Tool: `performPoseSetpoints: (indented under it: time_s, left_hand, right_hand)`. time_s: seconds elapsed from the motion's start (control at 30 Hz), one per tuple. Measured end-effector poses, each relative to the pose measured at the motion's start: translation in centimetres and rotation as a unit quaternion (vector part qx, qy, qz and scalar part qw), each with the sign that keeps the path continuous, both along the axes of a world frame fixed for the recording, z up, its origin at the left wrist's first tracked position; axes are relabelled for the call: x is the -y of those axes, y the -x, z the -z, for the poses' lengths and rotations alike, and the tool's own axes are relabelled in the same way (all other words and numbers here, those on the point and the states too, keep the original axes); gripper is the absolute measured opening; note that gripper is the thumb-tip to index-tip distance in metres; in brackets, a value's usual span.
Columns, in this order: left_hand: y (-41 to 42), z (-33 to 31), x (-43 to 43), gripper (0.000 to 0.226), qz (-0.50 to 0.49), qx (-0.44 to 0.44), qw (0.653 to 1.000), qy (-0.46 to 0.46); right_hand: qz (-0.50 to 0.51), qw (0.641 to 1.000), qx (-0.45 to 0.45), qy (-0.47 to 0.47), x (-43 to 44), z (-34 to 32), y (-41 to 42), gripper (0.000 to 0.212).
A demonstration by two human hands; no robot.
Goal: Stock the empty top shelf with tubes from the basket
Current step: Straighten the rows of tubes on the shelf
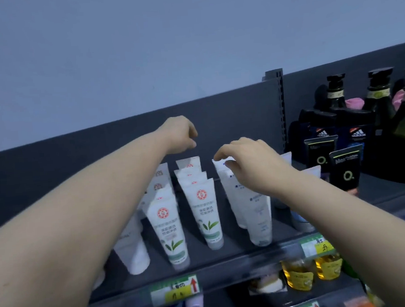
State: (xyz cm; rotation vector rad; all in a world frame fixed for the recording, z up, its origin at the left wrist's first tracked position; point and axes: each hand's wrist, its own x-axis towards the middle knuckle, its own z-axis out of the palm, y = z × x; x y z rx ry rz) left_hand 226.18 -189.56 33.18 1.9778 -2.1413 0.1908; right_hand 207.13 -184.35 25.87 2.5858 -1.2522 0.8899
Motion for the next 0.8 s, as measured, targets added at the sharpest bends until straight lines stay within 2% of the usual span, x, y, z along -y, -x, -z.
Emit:
performPoseSetpoints:
  time_s: [0.1,0.33,0.67,0.8]
  left_hand:
    - [-1.9,0.3,-2.8,0.034,0.005,-0.027,1.0,0.002]
    - [-4.2,1.4,-6.3,0.033,0.019,-0.047,0.999,0.01]
    - [-3.8,2.6,-6.5,0.03,0.049,-0.03,0.998,0.016]
    - [-3.1,2.6,-6.4,0.03,0.061,-0.04,0.997,0.0]
  right_hand:
    - [-0.036,0.999,-0.007,-0.005,-1.3,-0.1,-2.2,0.03]
    - [0.005,0.989,-0.102,-0.105,-1.4,0.7,-5.0,0.032]
    - [0.024,0.982,-0.096,-0.162,-2.4,0.6,-4.2,0.023]
    - [-0.013,0.976,-0.008,-0.217,-2.6,0.3,-3.0,0.026]
